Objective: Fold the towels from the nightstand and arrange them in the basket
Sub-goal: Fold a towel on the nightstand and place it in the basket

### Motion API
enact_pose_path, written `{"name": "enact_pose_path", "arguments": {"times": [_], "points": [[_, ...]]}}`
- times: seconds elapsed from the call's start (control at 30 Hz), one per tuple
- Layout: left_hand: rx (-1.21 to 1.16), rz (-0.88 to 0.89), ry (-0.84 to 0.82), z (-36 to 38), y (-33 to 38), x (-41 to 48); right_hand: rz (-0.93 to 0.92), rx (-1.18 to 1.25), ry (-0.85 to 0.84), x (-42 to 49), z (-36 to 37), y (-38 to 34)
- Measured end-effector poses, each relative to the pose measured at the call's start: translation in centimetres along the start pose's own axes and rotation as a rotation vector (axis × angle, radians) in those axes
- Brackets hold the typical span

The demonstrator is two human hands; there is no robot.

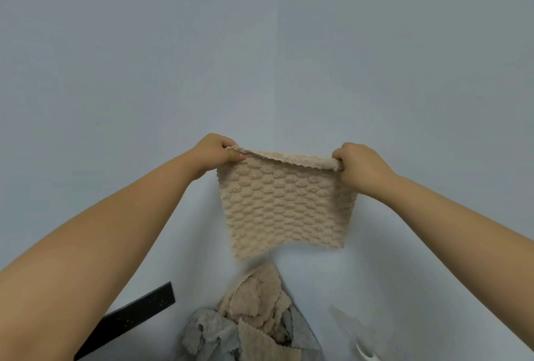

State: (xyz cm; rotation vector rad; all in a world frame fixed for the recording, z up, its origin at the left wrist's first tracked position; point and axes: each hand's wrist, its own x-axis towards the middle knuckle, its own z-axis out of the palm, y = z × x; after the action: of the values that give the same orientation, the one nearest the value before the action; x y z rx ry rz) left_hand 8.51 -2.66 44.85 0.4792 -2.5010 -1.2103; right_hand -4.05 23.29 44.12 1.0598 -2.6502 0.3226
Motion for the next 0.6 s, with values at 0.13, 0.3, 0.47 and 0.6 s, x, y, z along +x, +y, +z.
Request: {"name": "enact_pose_path", "arguments": {"times": [0.13,0.3,0.47,0.6], "points": [[-0.180,-0.086,0.134,-0.1,-0.6,0.3,0.071,0.435,-0.059,-0.3,-1.0,0.2],[-0.252,-0.388,0.072,0.2,-2.5,-0.1,0.242,1.007,-0.188,-0.4,-1.3,0.2],[-0.409,-0.391,-0.033,1.0,-4.0,-0.4,0.258,0.964,-0.145,-0.4,-0.6,0.0],[-0.206,-0.407,-0.045,2.3,-3.9,-1.0,0.189,0.698,-0.382,-1.3,0.2,-0.4]]}}
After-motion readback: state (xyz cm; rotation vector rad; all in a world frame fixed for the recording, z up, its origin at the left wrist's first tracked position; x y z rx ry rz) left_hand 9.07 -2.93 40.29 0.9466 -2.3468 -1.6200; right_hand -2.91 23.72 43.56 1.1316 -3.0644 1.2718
